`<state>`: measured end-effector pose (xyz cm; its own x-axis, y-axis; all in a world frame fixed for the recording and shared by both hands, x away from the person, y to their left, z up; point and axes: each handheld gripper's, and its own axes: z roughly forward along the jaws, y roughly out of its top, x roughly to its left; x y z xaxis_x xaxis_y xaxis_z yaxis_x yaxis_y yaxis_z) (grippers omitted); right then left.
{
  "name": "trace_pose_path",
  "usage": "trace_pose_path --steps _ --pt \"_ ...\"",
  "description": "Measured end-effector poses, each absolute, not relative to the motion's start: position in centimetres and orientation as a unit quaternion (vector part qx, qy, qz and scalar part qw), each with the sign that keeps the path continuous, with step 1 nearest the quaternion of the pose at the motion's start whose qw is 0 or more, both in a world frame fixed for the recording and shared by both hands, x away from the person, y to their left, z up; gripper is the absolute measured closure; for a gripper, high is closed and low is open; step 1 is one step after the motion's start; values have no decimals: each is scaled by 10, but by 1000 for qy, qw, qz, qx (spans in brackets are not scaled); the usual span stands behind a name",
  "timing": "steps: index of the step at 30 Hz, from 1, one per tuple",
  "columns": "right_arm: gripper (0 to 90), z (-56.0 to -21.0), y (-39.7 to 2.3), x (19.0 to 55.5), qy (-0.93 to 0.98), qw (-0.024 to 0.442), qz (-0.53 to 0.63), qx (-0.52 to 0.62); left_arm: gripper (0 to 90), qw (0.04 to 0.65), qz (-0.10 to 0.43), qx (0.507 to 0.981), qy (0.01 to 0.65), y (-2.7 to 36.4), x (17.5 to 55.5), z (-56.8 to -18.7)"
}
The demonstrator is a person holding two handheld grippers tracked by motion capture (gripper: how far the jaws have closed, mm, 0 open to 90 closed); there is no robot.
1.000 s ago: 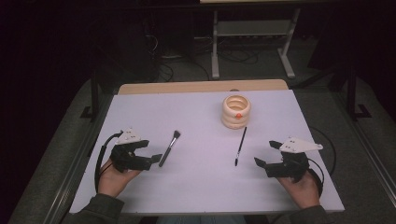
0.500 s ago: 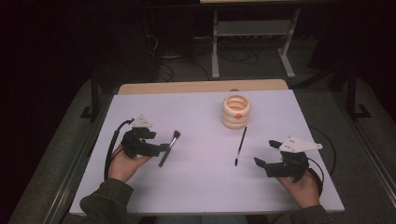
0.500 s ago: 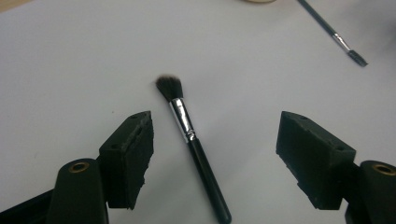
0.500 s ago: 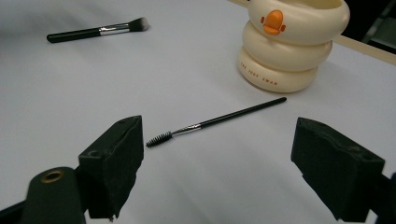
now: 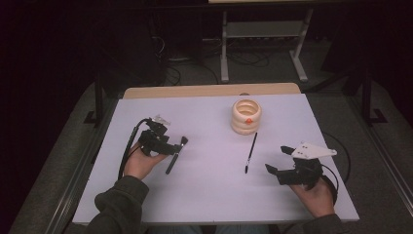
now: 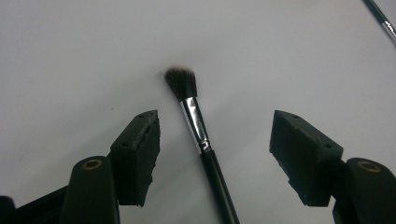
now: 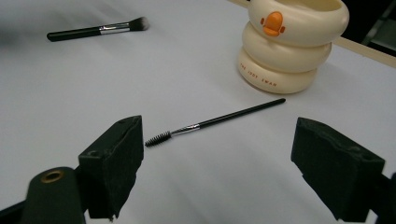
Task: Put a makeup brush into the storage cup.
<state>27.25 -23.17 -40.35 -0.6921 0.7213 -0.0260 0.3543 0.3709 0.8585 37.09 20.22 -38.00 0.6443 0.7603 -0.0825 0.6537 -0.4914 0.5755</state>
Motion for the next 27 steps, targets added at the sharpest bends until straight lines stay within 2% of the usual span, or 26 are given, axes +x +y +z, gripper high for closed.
trace_pose_path --steps 27 --pt "160 -401 -229 271 803 204 453 329 497 217 71 871 435 183 387 -403"
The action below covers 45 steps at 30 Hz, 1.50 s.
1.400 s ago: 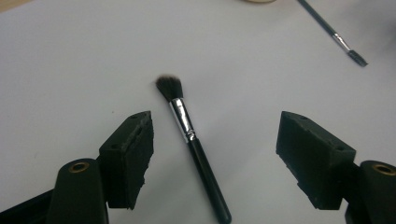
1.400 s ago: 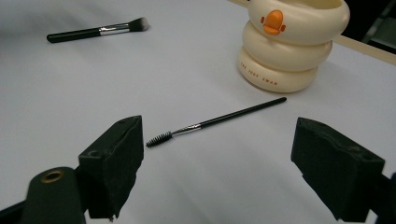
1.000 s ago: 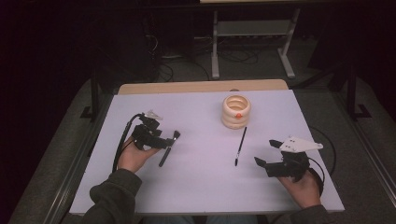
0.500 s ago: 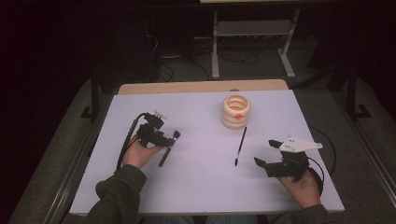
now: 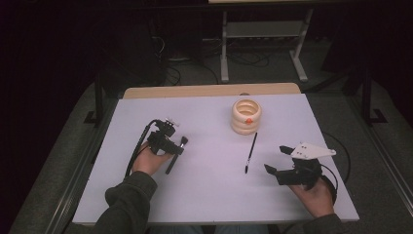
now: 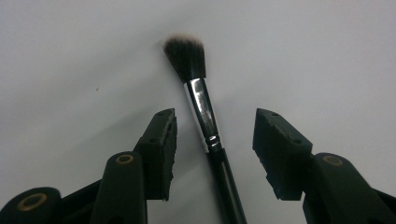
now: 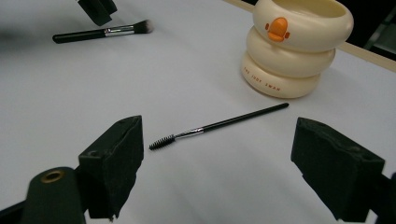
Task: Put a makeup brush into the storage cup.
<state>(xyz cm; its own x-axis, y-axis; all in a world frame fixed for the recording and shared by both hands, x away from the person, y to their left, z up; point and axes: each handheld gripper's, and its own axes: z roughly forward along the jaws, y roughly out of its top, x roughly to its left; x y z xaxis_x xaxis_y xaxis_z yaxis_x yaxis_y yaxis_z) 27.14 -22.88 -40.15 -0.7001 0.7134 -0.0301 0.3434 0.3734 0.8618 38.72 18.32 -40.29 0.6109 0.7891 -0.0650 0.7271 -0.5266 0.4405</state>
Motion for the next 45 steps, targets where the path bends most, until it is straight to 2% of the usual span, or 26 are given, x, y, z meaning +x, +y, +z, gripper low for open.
trace_pose_path --steps 24,34,38,45 --pt "163 -400 -230 271 800 204 457 330 657 185 60 876 441 174 389 -415" --pt "162 -399 -230 271 799 210 459 327 715 161 73 878 444 169 388 -419" --pt "162 -399 -230 270 799 209 459 327 770 157 77 877 447 169 388 -419" --pt "163 -399 -229 270 799 207 459 328 784 153 75 879 446 168 389 -418"
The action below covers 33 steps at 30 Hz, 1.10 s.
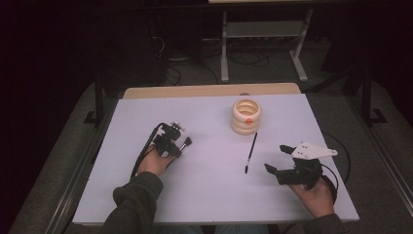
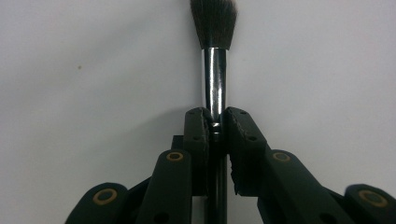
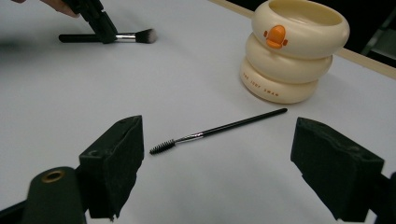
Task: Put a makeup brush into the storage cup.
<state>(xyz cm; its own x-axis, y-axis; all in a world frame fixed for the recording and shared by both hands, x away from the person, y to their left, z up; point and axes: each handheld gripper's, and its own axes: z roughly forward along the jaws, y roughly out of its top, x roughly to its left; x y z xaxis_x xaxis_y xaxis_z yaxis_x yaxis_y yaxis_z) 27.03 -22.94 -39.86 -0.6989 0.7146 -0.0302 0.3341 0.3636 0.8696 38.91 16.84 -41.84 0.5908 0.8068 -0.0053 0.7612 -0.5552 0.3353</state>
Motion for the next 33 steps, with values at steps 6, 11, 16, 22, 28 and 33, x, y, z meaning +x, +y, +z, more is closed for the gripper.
trace_pose_path --steps 6,11,16,22,28,33 --pt "195 -399 -229 271 802 202 459 324 786 159 79 881 439 168 387 -417" --pt "180 -399 -225 271 807 192 456 323 786 166 77 884 430 169 386 -414" --pt "174 -399 -220 271 810 187 458 315 786 198 69 883 419 171 380 -404" --pt "183 -397 -218 271 815 180 455 310 786 235 63 886 395 176 372 -388" --pt "192 -392 -210 271 816 156 465 307 786 285 56 879 378 179 361 -373" --pt "209 -388 -202 276 819 137 467 302 786 311 60 878 358 179 351 -362"
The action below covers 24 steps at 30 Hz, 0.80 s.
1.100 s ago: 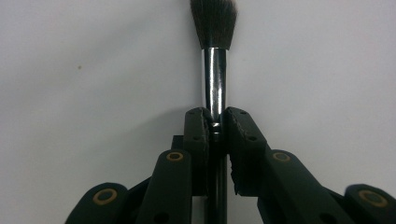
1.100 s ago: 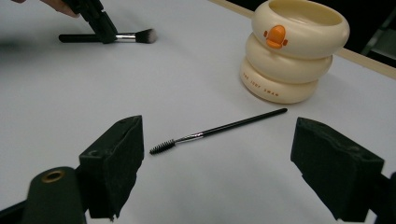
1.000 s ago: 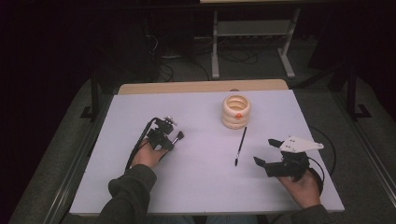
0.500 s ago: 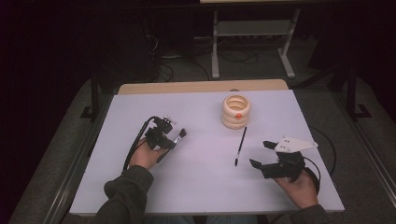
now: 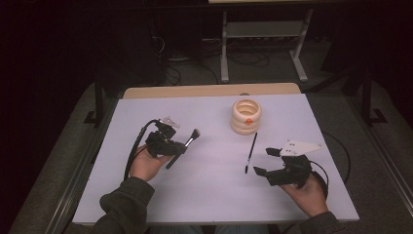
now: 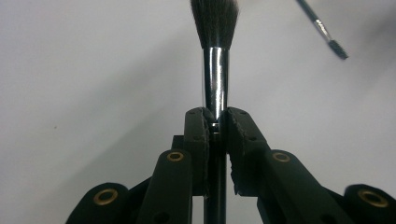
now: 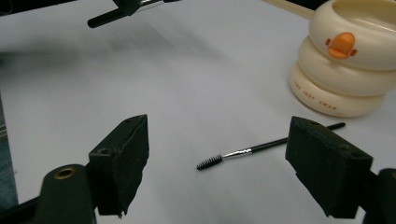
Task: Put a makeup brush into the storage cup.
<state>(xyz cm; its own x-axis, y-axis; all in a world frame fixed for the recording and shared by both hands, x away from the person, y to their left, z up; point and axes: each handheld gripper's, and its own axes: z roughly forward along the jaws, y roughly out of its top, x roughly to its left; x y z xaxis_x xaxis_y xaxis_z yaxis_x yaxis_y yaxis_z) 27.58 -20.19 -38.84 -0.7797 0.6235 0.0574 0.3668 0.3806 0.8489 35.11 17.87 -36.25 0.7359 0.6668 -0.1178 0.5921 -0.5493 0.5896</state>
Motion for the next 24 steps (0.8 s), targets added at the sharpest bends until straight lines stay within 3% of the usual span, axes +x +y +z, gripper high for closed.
trace_pose_path --steps 24 --pt "224 -336 -167 301 834 95 478 257 785 377 34 869 320 176 330 -335"
